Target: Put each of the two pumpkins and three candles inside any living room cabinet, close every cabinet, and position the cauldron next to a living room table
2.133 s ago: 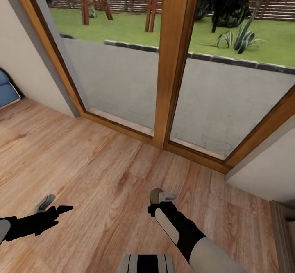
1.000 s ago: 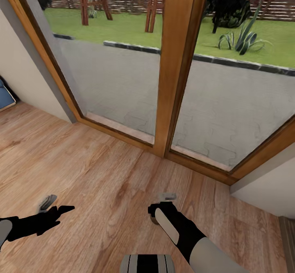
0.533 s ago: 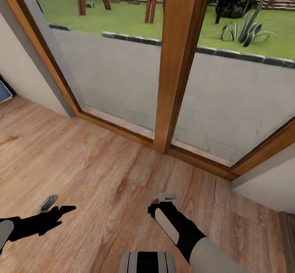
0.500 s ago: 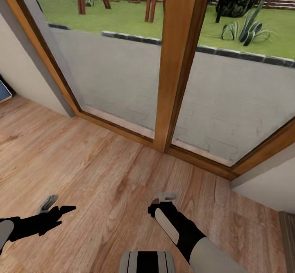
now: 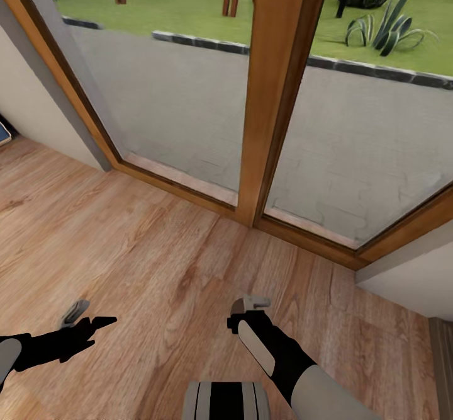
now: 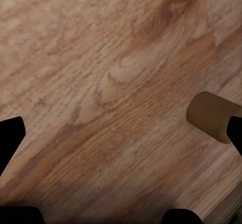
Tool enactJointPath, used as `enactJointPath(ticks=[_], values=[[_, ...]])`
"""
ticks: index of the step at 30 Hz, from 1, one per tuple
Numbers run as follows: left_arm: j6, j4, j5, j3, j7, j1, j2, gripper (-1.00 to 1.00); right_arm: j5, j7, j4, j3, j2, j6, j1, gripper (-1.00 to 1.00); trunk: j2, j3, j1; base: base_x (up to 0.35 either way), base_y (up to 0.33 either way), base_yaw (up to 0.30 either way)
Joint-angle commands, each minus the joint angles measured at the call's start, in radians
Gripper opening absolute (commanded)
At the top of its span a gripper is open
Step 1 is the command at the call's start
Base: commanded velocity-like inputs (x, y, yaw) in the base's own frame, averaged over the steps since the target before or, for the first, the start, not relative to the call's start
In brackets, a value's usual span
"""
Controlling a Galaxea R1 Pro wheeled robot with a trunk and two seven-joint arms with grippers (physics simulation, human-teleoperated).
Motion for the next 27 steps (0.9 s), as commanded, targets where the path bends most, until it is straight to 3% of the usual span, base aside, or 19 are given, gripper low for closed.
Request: enactJointPath(ticks=[1, 25, 27], values=[[0.0, 0.0, 0.0, 0.0, 0.0, 0.0, 0.0, 1.0, 0.0, 0.0, 0.0, 0.0, 0.0, 0.0, 0.0, 1.0, 0.0, 0.0, 0.0, 0.0, 0.0, 0.0], [0.0, 0.0, 0.001, 0.0, 0.0, 0.0, 0.0, 1.0, 0.0, 0.0, 0.0, 0.001, 0.0, 0.0, 0.001, 1.0, 0.0, 0.0, 0.0, 0.081, 0.0, 0.0], [0.0, 0.0, 0.001, 0.0, 0.0, 0.0, 0.0, 1.0, 0.0, 0.0, 0.0, 0.001, 0.0, 0.0, 0.0, 1.0, 0.0, -0.008, 0.001, 0.004, 0.0, 0.0]])
